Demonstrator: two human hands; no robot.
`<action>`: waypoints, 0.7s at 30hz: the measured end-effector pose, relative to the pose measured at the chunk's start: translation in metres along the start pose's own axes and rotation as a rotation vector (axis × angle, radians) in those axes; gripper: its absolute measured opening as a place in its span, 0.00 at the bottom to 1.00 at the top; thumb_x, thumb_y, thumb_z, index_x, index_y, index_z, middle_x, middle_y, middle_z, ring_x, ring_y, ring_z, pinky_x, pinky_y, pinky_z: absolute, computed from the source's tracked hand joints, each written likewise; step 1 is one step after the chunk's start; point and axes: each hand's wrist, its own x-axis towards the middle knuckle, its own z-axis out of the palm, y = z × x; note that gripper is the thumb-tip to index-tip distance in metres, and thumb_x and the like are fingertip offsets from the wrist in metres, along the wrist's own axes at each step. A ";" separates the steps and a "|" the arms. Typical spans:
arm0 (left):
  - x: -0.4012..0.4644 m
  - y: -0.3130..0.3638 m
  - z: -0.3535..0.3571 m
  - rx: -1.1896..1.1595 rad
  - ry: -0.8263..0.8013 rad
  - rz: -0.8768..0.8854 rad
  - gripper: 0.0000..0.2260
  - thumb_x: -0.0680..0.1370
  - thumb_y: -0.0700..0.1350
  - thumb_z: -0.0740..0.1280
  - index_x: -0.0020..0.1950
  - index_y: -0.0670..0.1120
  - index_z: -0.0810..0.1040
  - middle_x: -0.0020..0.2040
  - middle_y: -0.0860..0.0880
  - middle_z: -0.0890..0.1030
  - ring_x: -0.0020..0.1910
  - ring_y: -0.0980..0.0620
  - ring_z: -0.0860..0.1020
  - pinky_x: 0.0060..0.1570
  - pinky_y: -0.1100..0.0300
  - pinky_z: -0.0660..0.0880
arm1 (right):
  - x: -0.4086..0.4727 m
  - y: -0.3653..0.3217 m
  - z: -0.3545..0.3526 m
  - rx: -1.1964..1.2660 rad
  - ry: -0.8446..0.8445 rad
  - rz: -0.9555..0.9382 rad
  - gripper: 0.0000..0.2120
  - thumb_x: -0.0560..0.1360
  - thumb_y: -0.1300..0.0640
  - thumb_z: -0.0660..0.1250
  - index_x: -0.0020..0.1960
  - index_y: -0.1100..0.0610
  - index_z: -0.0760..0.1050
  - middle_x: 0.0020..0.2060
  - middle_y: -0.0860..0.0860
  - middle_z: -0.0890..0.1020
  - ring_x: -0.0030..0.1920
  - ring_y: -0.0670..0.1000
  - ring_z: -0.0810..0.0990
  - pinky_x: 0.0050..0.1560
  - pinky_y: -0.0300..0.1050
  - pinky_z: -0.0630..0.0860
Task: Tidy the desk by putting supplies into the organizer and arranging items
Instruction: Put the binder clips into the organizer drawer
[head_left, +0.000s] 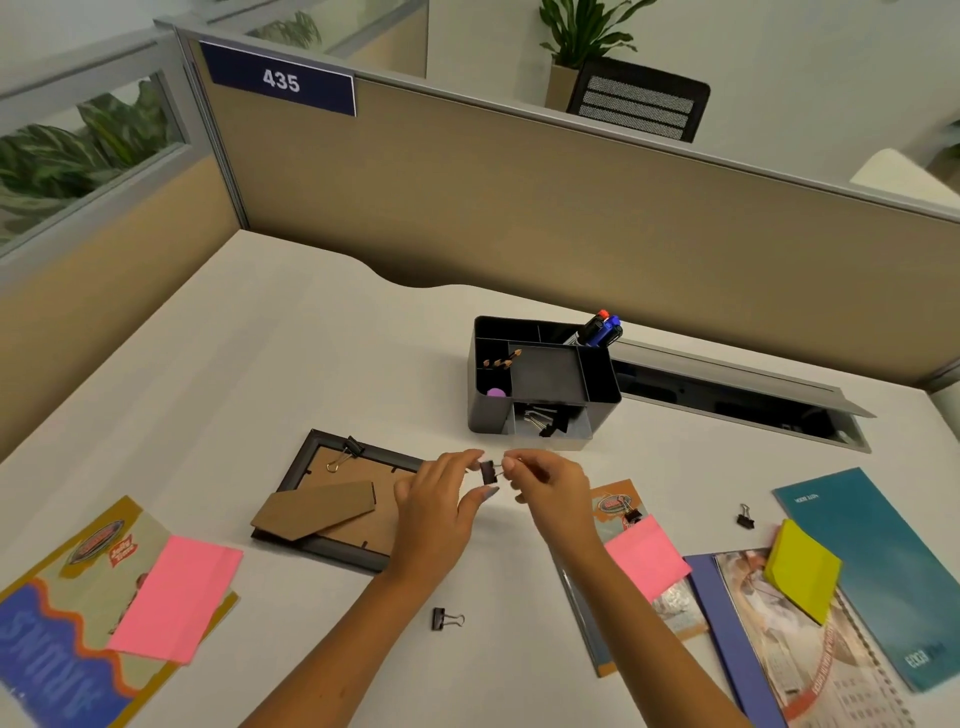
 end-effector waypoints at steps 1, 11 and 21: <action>-0.002 -0.001 -0.001 -0.009 -0.032 -0.022 0.18 0.76 0.58 0.62 0.64 0.55 0.71 0.55 0.61 0.76 0.55 0.61 0.71 0.50 0.59 0.57 | 0.002 -0.001 -0.002 0.002 0.023 -0.009 0.08 0.75 0.57 0.66 0.52 0.58 0.80 0.40 0.50 0.83 0.39 0.46 0.80 0.34 0.32 0.76; -0.043 -0.030 -0.039 0.219 -0.615 0.115 0.25 0.67 0.68 0.66 0.59 0.58 0.70 0.52 0.63 0.68 0.54 0.62 0.61 0.55 0.60 0.57 | 0.053 -0.003 -0.043 -0.189 0.302 -0.054 0.07 0.75 0.59 0.66 0.52 0.59 0.79 0.43 0.54 0.84 0.41 0.47 0.79 0.40 0.32 0.73; -0.064 -0.055 -0.028 0.426 -0.457 0.352 0.15 0.70 0.66 0.60 0.45 0.57 0.76 0.44 0.62 0.74 0.45 0.58 0.70 0.44 0.60 0.67 | 0.061 -0.001 -0.035 -0.331 0.243 -0.030 0.11 0.76 0.61 0.64 0.57 0.61 0.79 0.53 0.57 0.82 0.52 0.55 0.80 0.51 0.36 0.68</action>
